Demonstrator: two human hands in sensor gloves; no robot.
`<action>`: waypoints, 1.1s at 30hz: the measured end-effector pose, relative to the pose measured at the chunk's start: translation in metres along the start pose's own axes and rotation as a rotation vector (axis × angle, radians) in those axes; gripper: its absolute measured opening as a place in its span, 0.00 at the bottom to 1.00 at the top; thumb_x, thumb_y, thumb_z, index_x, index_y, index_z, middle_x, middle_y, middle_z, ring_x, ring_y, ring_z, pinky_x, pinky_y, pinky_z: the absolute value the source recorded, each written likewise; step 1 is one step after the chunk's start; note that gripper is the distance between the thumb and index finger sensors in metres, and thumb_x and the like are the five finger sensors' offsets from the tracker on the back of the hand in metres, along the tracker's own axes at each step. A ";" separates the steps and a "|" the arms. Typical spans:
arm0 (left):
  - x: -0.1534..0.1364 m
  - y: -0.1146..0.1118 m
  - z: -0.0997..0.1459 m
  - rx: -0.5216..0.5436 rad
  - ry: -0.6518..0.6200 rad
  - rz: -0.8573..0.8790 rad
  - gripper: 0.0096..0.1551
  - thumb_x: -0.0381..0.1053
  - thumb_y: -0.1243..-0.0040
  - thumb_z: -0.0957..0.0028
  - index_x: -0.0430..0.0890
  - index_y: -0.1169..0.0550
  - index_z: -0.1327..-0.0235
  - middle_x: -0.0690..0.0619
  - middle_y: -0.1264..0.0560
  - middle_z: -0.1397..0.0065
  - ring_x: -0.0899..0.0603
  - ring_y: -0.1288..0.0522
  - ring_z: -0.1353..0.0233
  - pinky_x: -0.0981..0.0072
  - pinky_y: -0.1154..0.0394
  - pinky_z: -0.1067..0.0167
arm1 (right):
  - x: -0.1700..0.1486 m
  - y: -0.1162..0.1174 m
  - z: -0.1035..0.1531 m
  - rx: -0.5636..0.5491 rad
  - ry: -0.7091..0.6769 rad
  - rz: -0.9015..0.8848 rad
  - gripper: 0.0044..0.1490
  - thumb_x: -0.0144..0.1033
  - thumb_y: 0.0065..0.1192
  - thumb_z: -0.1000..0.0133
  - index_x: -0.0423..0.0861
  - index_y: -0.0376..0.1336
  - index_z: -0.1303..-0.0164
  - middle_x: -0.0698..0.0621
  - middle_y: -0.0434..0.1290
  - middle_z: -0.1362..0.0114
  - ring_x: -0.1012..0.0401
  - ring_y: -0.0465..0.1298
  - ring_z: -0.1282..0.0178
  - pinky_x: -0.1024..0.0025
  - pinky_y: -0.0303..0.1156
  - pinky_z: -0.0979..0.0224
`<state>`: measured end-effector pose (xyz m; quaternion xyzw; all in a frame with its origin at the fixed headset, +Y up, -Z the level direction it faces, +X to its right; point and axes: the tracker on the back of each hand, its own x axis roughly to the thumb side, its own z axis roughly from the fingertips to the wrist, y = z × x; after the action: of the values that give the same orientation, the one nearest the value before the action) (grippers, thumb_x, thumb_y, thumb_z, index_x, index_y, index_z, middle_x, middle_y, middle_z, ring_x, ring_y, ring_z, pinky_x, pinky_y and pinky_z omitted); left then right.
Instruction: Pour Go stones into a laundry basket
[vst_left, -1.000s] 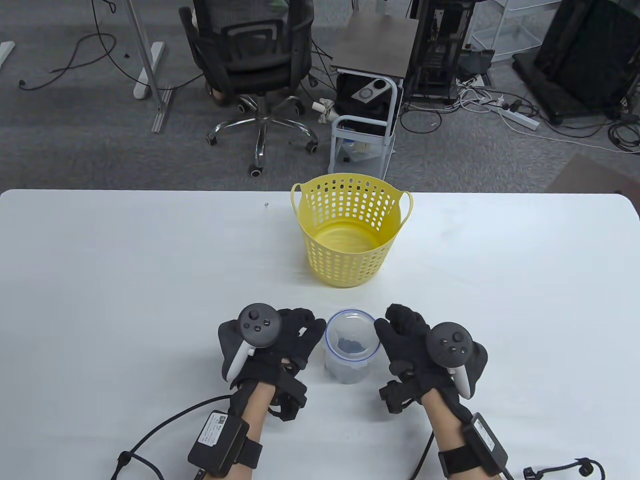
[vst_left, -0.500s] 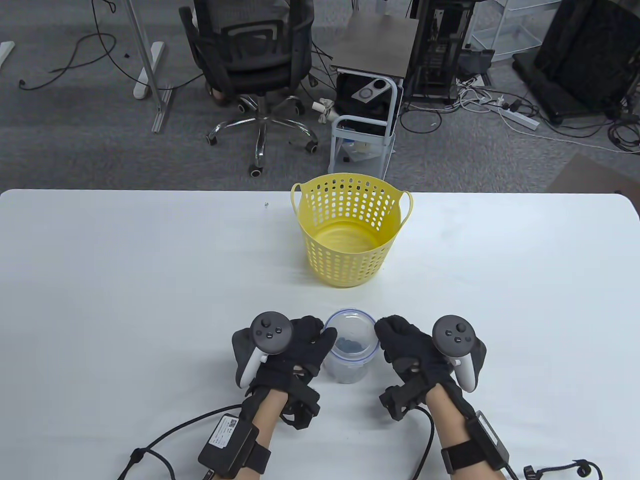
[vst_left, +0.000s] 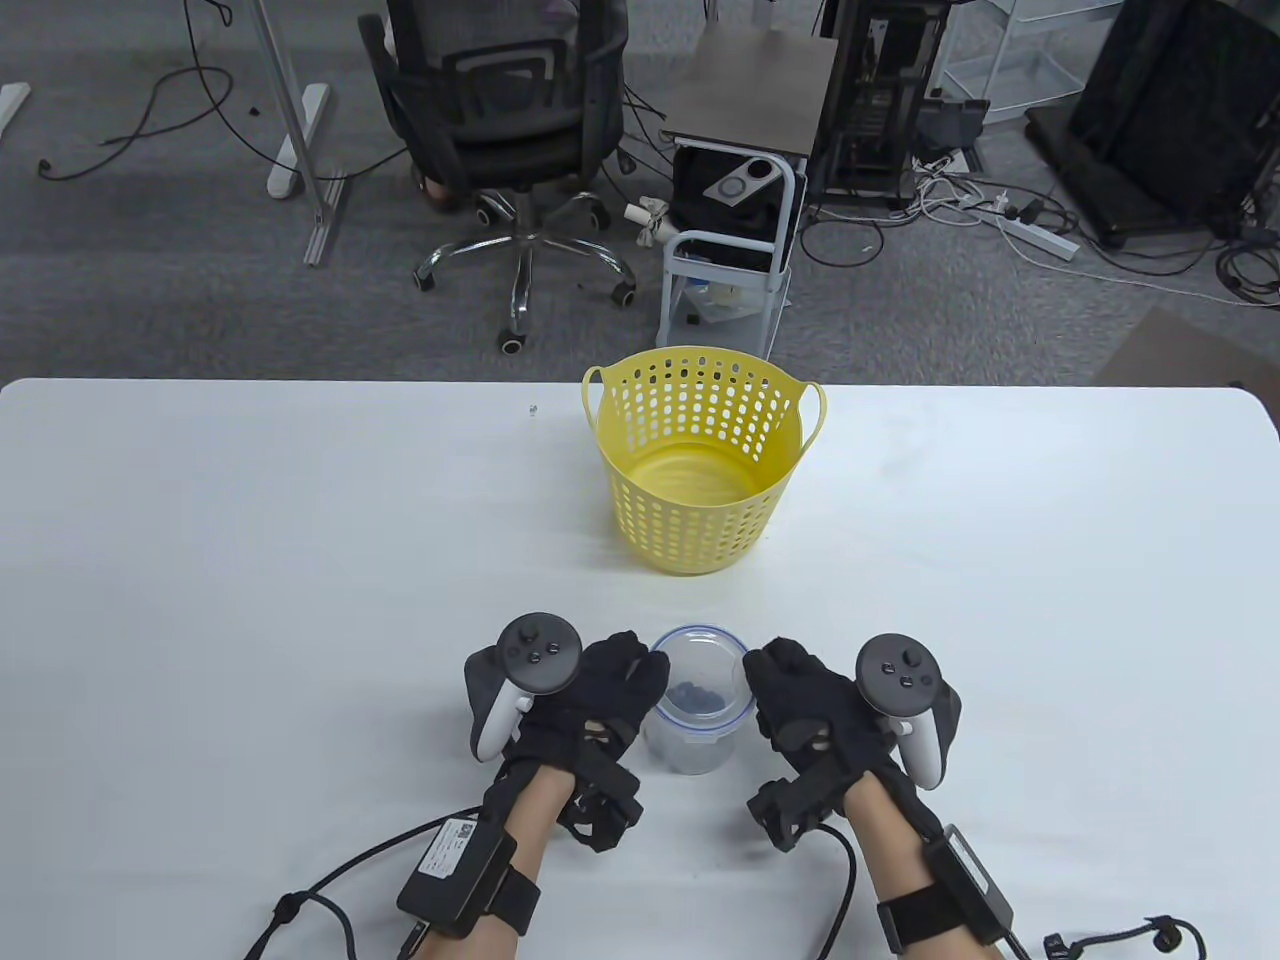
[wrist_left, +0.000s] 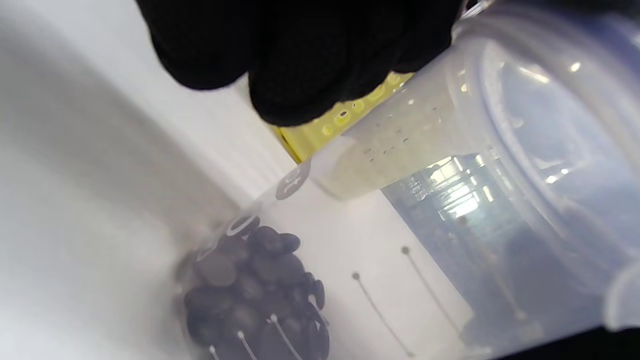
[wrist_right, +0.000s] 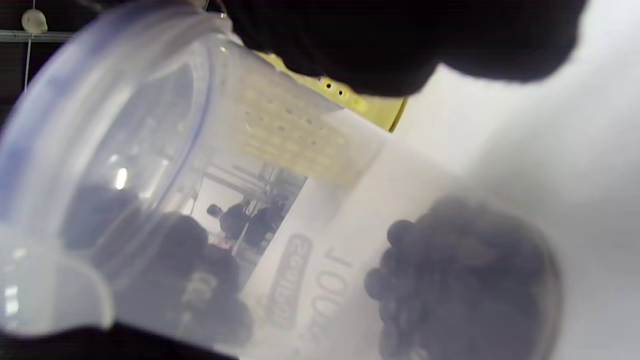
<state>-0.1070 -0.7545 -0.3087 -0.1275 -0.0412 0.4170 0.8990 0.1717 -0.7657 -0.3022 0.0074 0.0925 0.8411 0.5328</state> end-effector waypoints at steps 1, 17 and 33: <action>-0.001 0.000 0.001 0.020 -0.003 -0.017 0.33 0.80 0.48 0.54 0.56 0.24 0.51 0.60 0.22 0.45 0.54 0.20 0.52 0.63 0.22 0.52 | 0.000 0.000 0.000 -0.007 0.000 -0.021 0.29 0.64 0.57 0.46 0.49 0.68 0.54 0.54 0.77 0.53 0.57 0.80 0.62 0.58 0.79 0.57; 0.006 0.002 0.020 -0.200 -0.008 0.013 0.70 0.84 0.45 0.54 0.50 0.70 0.28 0.42 0.57 0.15 0.29 0.49 0.17 0.41 0.37 0.28 | 0.007 -0.005 -0.010 -0.054 0.004 -0.084 0.50 0.71 0.58 0.47 0.44 0.58 0.27 0.37 0.63 0.25 0.36 0.72 0.37 0.40 0.72 0.38; 0.005 0.001 0.019 -0.212 0.005 0.013 0.68 0.79 0.40 0.51 0.51 0.69 0.28 0.43 0.57 0.15 0.30 0.49 0.17 0.40 0.38 0.28 | 0.006 -0.003 -0.009 0.080 -0.016 -0.060 0.51 0.59 0.67 0.45 0.43 0.50 0.22 0.35 0.53 0.18 0.33 0.66 0.29 0.35 0.67 0.33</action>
<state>-0.1079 -0.7468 -0.2904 -0.2230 -0.0819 0.4156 0.8780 0.1711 -0.7603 -0.3117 0.0328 0.1218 0.8204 0.5577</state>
